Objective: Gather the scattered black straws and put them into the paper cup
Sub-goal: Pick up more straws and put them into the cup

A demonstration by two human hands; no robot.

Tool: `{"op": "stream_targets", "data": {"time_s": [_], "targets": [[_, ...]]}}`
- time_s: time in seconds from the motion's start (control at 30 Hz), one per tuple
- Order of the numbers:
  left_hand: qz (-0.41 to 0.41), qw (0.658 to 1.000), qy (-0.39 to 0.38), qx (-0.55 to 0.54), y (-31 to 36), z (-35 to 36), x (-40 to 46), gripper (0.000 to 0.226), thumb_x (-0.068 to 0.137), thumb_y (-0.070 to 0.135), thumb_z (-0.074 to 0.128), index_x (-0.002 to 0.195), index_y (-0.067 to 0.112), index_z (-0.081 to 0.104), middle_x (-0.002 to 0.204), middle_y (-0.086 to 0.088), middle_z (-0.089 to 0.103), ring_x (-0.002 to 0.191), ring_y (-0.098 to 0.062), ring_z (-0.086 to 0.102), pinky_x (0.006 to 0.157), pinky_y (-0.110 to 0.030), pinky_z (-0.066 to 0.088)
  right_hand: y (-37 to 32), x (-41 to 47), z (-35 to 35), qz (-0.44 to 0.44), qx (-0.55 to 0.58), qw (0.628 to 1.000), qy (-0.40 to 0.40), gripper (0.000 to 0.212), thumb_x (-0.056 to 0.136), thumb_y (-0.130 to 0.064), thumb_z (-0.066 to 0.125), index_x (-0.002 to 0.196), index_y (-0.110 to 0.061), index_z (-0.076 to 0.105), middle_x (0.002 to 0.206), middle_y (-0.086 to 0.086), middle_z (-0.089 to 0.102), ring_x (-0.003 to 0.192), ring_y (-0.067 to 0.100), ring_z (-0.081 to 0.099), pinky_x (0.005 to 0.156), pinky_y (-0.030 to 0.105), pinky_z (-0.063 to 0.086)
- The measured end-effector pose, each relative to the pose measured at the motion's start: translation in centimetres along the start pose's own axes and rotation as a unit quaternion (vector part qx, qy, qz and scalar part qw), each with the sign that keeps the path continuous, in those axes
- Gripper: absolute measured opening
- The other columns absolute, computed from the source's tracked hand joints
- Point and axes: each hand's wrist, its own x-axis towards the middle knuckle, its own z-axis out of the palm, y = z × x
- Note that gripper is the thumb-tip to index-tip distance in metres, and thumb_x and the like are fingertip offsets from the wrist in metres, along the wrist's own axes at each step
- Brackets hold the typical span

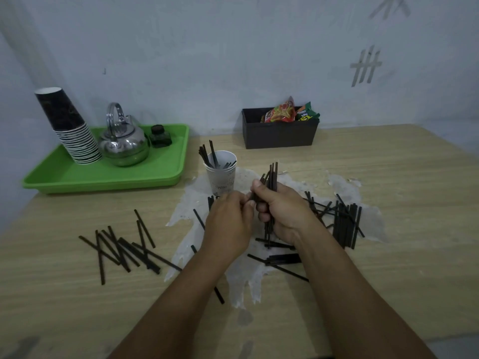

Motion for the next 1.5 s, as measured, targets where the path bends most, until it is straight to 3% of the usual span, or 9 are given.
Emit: {"op": "stream_targets", "data": {"time_s": [0.17,0.27,0.47,0.57,0.7,0.83,1.07,1.27,1.5], "targets": [[-0.009,0.991,0.085,-0.102,-0.4,-1.4,0.1,0.017,0.093,0.044,0.053,0.088,0.030,0.060,0.088,0.013,0.057,0.081,-0.001,0.055,0.066,-0.021,0.042,-0.5,0.2,1.2,-0.114,-0.010,0.991,0.066,0.017,0.099,-0.030,0.054,0.087,-0.021,0.063,0.072,-0.004,0.071,0.053,0.002,0.052,0.051,0.022,0.041],[-0.029,0.983,0.123,-0.131,-1.2,-2.1,0.1,0.024,0.096,0.044,0.047,0.091,0.027,0.064,0.090,0.008,0.060,0.082,0.000,0.055,0.068,-0.016,0.040,-0.5,0.3,1.9,-0.177,-0.055,0.978,0.100,0.019,0.097,-0.039,0.050,0.088,-0.029,0.063,0.067,-0.013,0.063,0.061,0.002,0.052,0.066,0.030,0.042],[-0.102,0.978,0.150,-0.103,-3.1,-2.9,0.2,0.008,0.092,0.024,0.057,0.090,0.025,0.065,0.092,0.003,0.062,0.077,-0.002,0.055,0.066,-0.021,0.039,0.5,0.2,2.8,-0.227,-0.062,0.971,0.046,0.012,0.100,-0.035,0.046,0.095,-0.031,0.056,0.066,-0.013,0.057,0.068,0.010,0.061,0.081,0.038,0.057],[-0.137,0.980,0.134,-0.046,-3.9,-3.2,0.3,0.006,0.089,0.025,0.060,0.086,0.028,0.063,0.091,0.004,0.061,0.080,-0.013,0.059,0.069,-0.027,0.039,1.3,0.0,2.4,-0.247,-0.169,0.953,0.041,0.016,0.100,-0.038,0.046,0.087,-0.046,0.052,0.069,-0.017,0.060,0.072,0.008,0.064,0.075,0.028,0.057],[-0.169,0.979,0.105,0.039,-4.6,-3.3,0.1,0.015,0.085,0.032,0.062,0.099,0.026,0.065,0.099,0.002,0.060,0.091,-0.020,0.060,0.073,-0.030,0.042,1.6,-0.3,2.2,-0.238,-0.187,0.953,0.032,0.009,0.098,-0.035,0.054,0.090,-0.034,0.052,0.085,-0.008,0.060,0.072,-0.003,0.062,0.060,0.008,0.047],[-0.172,0.977,0.086,0.096,-5.0,-3.1,-0.1,0.033,0.082,0.040,0.063,0.110,0.023,0.062,0.103,-0.003,0.062,0.098,-0.026,0.058,0.082,-0.040,0.049,1.8,-0.3,2.1,-0.212,-0.181,0.960,0.037,0.007,0.098,-0.034,0.055,0.095,-0.028,0.054,0.084,-0.008,0.062,0.070,-0.002,0.063,0.061,0.011,0.049],[-0.171,0.979,0.088,0.074,-5.0,-3.1,0.1,0.031,0.084,0.039,0.062,0.111,0.023,0.061,0.105,-0.002,0.061,0.101,-0.025,0.057,0.086,-0.043,0.049,2.3,0.5,2.1,-0.192,-0.184,0.963,0.042,0.011,0.099,-0.037,0.051,0.096,-0.031,0.059,0.065,-0.020,0.058,0.063,-0.001,0.058,0.062,0.015,0.052],[-0.156,0.979,0.131,-0.010,-5.0,-3.7,1.5,0.022,0.086,0.034,0.063,0.106,0.024,0.062,0.098,0.005,0.062,0.090,-0.019,0.059,0.078,-0.034,0.047,-0.2,2.2,2.2,-0.163,0.017,0.980,0.114,0.029,0.095,-0.045,0.055,0.085,-0.018,0.059,0.054,-0.010,0.044,0.048,0.007,0.042,0.051,0.027,0.043],[-0.164,0.951,0.173,-0.196,-4.5,-4.4,5.5,0.018,0.090,0.032,0.062,0.106,0.025,0.060,0.079,0.010,0.059,0.069,-0.001,0.055,0.063,-0.025,0.042,-5.9,5.3,3.7,-0.204,0.260,0.936,0.123,0.044,0.093,-0.052,0.054,0.069,-0.015,0.053,0.049,-0.003,0.038,0.041,0.011,0.033,0.043,0.025,0.033]]}}
